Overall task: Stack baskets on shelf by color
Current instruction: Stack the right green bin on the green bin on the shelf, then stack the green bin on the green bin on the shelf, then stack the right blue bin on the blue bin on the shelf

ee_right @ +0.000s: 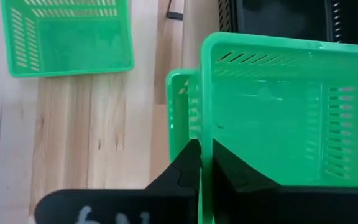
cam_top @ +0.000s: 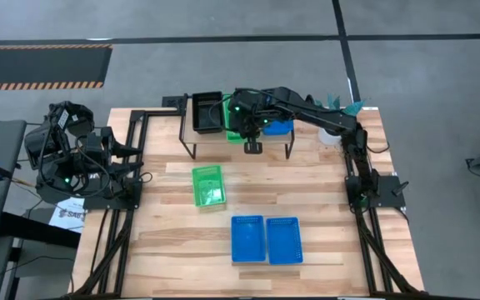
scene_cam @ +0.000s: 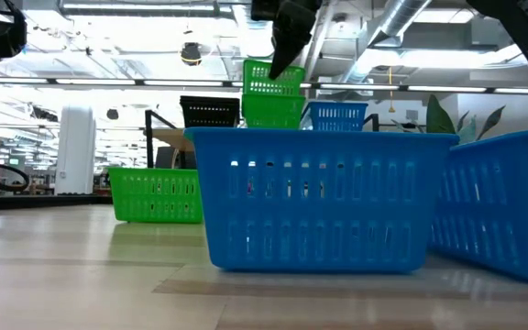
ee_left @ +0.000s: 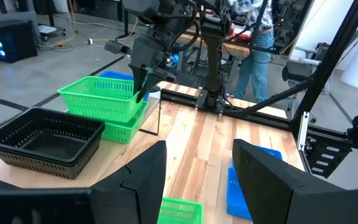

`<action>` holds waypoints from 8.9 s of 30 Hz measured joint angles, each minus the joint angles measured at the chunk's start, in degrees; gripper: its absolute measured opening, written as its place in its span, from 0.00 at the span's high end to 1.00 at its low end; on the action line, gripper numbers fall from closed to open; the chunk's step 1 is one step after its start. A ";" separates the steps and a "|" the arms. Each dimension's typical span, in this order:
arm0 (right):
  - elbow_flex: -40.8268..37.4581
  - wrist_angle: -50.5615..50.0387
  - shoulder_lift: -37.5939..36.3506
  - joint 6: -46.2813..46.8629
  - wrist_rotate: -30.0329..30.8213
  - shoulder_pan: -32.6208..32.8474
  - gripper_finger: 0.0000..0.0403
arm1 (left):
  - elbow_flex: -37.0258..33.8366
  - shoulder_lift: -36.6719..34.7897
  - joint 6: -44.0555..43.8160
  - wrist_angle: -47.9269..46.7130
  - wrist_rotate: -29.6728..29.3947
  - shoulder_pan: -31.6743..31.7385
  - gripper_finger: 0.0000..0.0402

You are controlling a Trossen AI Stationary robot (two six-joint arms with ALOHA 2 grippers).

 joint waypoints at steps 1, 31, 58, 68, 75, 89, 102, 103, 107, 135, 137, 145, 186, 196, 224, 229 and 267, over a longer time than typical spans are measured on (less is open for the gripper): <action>0.00 0.00 0.00 0.00 0.00 0.00 0.90 | 0.00 0.00 0.00 0.00 -0.02 0.00 0.57; -2.62 5.61 2.53 0.05 0.15 -3.09 0.83 | 0.00 -0.01 -0.10 -0.48 -0.02 -0.01 0.57; 2.62 10.29 7.72 7.43 -2.96 13.62 0.74 | 0.00 0.00 -1.73 -0.41 1.46 -0.01 0.57; 2.60 14.38 19.16 9.25 -2.75 21.47 0.54 | 0.00 0.00 -2.95 -0.40 2.85 -0.02 0.57; 2.64 16.92 24.47 12.09 -2.99 21.18 0.49 | 0.00 0.13 -3.85 -0.39 4.14 -0.02 0.57; 2.67 19.28 26.91 13.53 -0.38 20.15 0.78 | 0.00 0.39 -4.48 -0.42 4.40 -0.02 0.57; 2.75 17.15 23.72 11.47 -1.71 22.08 0.98 | 0.00 0.39 -4.46 -0.44 4.39 0.00 0.57; 2.99 16.81 22.32 11.32 -2.52 22.46 0.98 | 0.00 0.39 -4.40 -0.44 4.38 0.00 0.57; 3.15 14.16 15.53 8.89 -6.12 23.89 0.99 | 0.00 0.38 -3.66 -0.44 4.28 -0.01 0.57; 1.50 5.72 -2.07 5.08 17.42 1.77 0.99 | 0.00 0.37 -3.37 -0.87 3.82 0.00 0.57; 1.63 6.84 -1.04 3.49 17.24 1.06 0.99 | 0.00 0.39 -3.37 -0.92 3.96 -0.02 0.57; 1.66 4.70 2.66 0.94 16.24 -0.37 0.98 | 0.00 0.37 -3.37 -1.92 3.98 0.00 0.57; 2.95 1.70 1.43 -0.19 9.24 -0.88 0.58 | 0.00 0.37 -3.85 -1.95 4.15 -0.01 0.57; 3.00 -9.52 -6.44 17.43 5.44 7.07 0.49 | 0.00 0.37 -3.85 -1.95 4.17 -0.02 0.57; 1.77 -15.96 12.48 65.18 5.64 52.26 0.48 | 0.00 0.87 -0.87 -2.12 2.58 0.00 0.57; -5.14 -15.90 9.43 63.52 12.95 54.61 0.48 | 0.00 0.87 -0.83 -2.12 2.49 0.00 0.57; -59.39 34.38 -18.02 70.47 -0.14 52.94 0.50 | 0.00 0.85 -1.72 -2.90 0.39 0.00 0.57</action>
